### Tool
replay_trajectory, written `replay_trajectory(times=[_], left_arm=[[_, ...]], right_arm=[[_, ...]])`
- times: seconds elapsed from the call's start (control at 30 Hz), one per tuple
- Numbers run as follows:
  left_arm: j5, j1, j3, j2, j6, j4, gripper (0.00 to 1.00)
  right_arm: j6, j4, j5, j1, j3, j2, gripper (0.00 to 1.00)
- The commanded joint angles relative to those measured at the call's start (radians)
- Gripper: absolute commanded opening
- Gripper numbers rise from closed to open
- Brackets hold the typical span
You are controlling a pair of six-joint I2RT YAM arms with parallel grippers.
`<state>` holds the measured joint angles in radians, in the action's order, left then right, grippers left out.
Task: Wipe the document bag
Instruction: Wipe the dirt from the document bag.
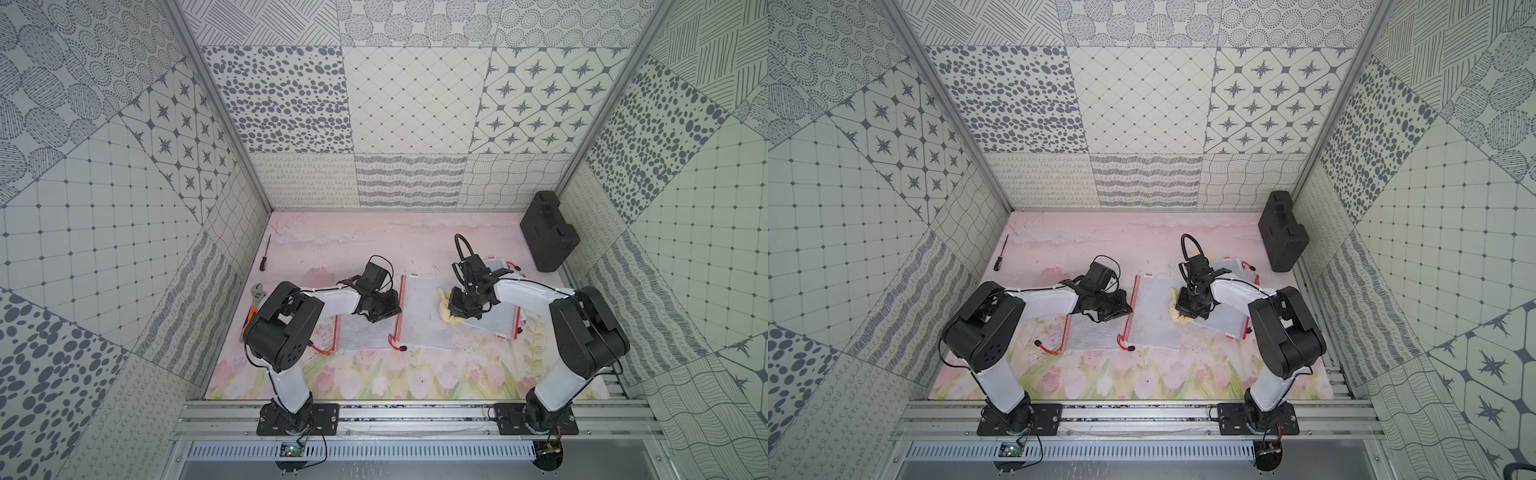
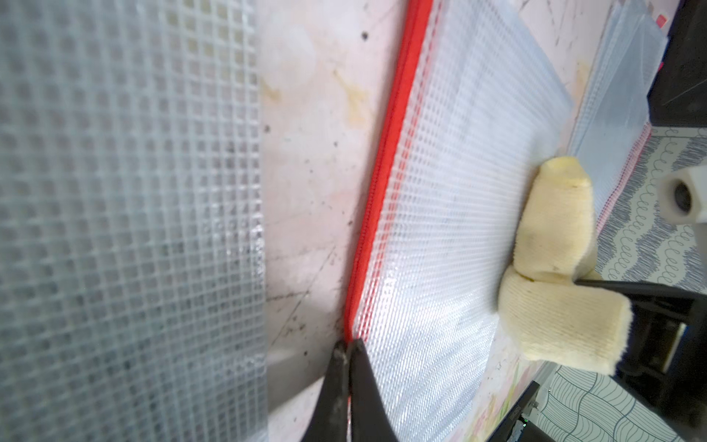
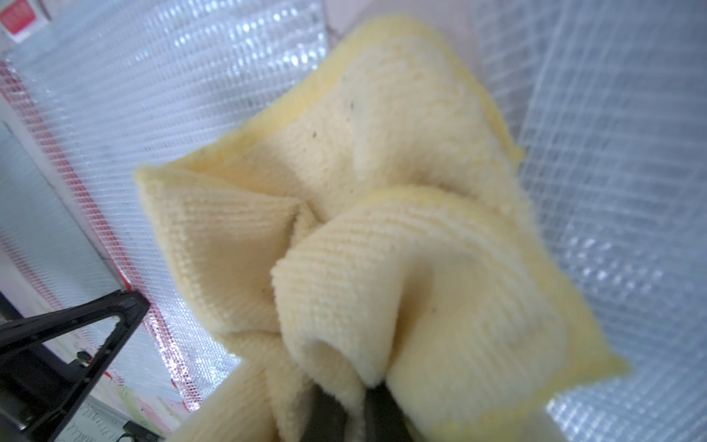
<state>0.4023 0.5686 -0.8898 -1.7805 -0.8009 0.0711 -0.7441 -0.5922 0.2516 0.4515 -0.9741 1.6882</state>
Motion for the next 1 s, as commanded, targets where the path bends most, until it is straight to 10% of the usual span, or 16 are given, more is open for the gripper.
replay_trajectory(times=[0.0, 0.23, 0.67, 0.97], left_arm=[[-0.180, 0.001, 0.017, -0.034, 0.017, 0.258, 0.00], [-0.184, 0.002, 0.015, -0.030, 0.009, 0.262, 0.00], [-0.192, 0.002, 0.016, -0.044, 0.010, 0.257, 0.00], [-0.187, 0.002, 0.015, -0.044, 0.006, 0.254, 0.00]], right_arm=[[-0.006, -0.072, -0.063, 0.096, -0.032, 0.036, 0.00], [-0.098, -0.006, 0.021, 0.352, -0.276, 0.234, 0.00], [-0.019, -0.092, -0.087, 0.126, 0.051, -0.016, 0.00], [-0.080, -0.084, -0.035, 0.389, -0.238, 0.171, 0.00]])
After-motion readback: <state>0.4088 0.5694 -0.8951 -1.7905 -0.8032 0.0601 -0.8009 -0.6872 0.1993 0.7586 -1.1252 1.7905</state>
